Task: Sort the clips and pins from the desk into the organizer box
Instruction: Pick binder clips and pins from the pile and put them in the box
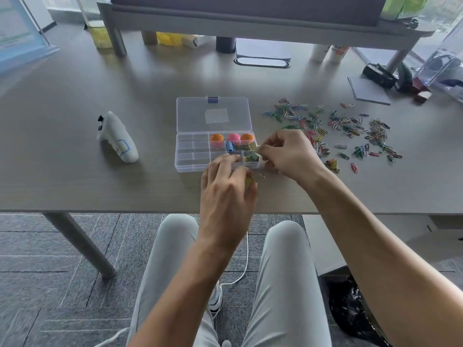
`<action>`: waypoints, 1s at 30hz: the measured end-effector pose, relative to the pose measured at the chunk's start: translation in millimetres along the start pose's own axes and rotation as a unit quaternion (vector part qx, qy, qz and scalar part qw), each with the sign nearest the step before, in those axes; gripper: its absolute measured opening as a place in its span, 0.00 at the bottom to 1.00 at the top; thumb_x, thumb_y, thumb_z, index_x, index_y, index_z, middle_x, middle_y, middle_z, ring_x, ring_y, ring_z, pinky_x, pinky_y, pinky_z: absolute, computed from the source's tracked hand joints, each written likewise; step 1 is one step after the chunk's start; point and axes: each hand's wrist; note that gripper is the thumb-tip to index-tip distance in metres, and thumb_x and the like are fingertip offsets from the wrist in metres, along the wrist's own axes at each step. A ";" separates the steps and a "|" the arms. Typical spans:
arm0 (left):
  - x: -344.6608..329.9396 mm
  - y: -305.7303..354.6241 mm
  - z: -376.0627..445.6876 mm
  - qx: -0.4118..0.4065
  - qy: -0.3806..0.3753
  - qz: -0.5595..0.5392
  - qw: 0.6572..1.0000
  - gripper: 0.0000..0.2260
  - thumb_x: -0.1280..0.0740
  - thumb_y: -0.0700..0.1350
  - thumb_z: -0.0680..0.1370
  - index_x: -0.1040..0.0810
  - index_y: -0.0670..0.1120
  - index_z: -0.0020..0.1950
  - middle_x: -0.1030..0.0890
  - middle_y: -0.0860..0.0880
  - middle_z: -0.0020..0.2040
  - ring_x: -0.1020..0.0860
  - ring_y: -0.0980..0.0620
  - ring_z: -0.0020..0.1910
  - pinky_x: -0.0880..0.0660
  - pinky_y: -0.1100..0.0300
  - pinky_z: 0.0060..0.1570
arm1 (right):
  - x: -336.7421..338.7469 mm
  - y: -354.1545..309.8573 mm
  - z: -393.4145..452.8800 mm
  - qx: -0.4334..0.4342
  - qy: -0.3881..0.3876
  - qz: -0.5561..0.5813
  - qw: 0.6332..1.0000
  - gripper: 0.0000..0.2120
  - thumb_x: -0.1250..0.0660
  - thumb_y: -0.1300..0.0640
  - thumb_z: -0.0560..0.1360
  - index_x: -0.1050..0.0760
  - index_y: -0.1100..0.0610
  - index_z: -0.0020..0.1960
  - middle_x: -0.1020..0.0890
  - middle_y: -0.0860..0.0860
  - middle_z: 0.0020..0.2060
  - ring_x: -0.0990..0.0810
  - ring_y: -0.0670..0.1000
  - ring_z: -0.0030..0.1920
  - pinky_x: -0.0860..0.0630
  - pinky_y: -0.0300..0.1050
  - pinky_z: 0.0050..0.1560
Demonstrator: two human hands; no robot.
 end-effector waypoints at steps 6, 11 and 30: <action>11.5 -8.7 16.5 0.065 0.072 0.022 0.995 0.09 0.31 0.46 0.77 0.17 0.47 0.55 0.22 0.50 0.55 0.28 0.47 0.59 0.30 0.49 0.59 | -0.1 0.3 -1.0 -0.018 0.010 0.029 0.999 0.10 0.28 0.52 0.76 0.18 0.58 0.41 0.14 0.50 0.34 0.17 0.46 0.31 0.21 0.44 0.37; 8.6 -13.9 40.6 0.086 0.035 0.080 0.992 0.09 0.28 0.46 0.75 0.17 0.50 0.55 0.21 0.52 0.59 0.28 0.47 0.62 0.33 0.45 0.65 | 0.0 1.8 -4.7 -0.017 0.014 0.036 0.999 0.10 0.29 0.53 0.77 0.18 0.59 0.42 0.14 0.51 0.34 0.21 0.41 0.26 0.28 0.34 0.28; 11.4 -21.5 16.0 0.074 0.030 0.044 0.996 0.13 0.35 0.45 0.79 0.21 0.48 0.63 0.25 0.49 0.69 0.35 0.47 0.75 0.43 0.42 0.75 | -17.5 -10.5 -14.0 0.088 0.055 -0.050 0.993 0.05 0.24 0.49 0.71 0.17 0.50 0.41 0.17 0.44 0.34 0.19 0.48 0.39 0.20 0.49 0.44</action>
Point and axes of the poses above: each hand's wrist, its own z-axis towards the middle knuckle, its own x-axis out of the back of the hand, y = z × x
